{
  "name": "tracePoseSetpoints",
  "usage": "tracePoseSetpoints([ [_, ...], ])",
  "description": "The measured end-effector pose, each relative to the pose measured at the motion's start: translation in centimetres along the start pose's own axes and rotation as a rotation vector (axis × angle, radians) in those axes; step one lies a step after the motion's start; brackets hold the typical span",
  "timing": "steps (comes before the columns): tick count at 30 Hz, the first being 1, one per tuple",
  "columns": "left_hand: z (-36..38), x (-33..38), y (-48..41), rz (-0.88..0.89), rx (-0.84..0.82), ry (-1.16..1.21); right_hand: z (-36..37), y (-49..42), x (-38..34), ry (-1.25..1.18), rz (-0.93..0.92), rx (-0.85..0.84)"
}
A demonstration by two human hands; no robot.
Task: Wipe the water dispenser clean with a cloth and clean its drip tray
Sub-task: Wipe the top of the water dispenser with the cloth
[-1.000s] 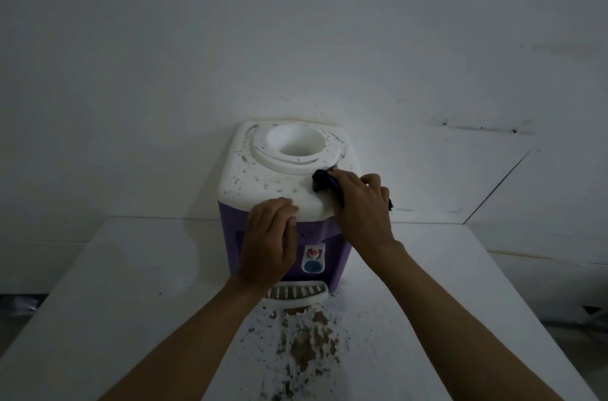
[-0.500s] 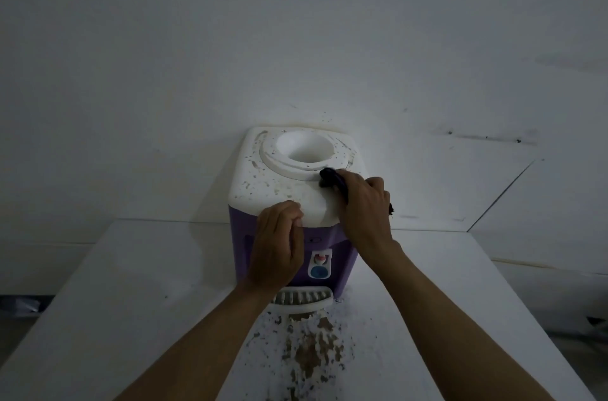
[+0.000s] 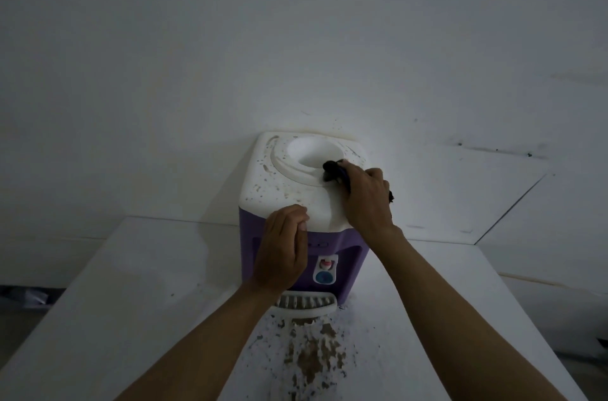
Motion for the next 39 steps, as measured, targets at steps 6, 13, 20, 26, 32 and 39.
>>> tracePoseSetpoints([
  [6, 0.0, 0.0, 0.1, 0.003, -0.001, 0.006, 0.2, 0.6, -3.0, -0.023, -0.313, -0.042],
  [13, 0.2, -0.1, 0.2, -0.007, 0.009, 0.004, 0.9, -0.6, -2.9, 0.021, -0.158, -0.033],
  [20, -0.1, -0.1, 0.1, -0.007, 0.027, 0.042, -0.1, 1.2, -2.2, 0.011, -0.206, 0.020],
  [26, -0.5, 0.2, -0.2, -0.056, 0.065, 0.136, 0.6, 1.8, -4.3, -0.016, -0.375, -0.065],
  [32, -1.4, 0.0, -0.6, -0.080, 0.084, 0.164, -0.8, 3.1, -3.0, 0.072, -0.160, 0.030],
  [39, -1.6, -0.2, -0.3, -0.122, 0.157, 0.197, -0.2, 3.7, -4.2, -0.027, -0.252, -0.046],
])
Point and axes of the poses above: each hand's wrist, its own y-axis away from the middle knuckle, its own z-axis out of the palm, x = y × z, the point moved 7 cm from there along -y, towards the middle knuckle, and after that the axes turned 6 degrees about y, right-handed, at the moved point
